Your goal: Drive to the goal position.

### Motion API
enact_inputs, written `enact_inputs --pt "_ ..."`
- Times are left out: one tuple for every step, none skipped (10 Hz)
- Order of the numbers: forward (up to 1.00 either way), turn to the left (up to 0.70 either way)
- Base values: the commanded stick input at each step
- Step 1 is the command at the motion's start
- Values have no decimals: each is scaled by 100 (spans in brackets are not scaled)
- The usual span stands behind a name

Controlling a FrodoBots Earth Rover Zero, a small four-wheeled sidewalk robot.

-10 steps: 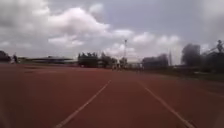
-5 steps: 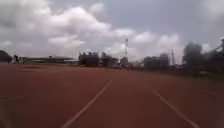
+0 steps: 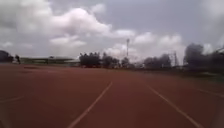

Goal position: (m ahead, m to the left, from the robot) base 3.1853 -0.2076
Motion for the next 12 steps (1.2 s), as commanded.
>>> enact_inputs --pt "70 0" --pt "70 0" --pt "70 0" --pt "70 0" --pt "70 0" --pt "70 0" --pt "70 0" --pt "70 0" --pt "70 0" --pt "70 0" --pt "70 0" --pt "70 0"
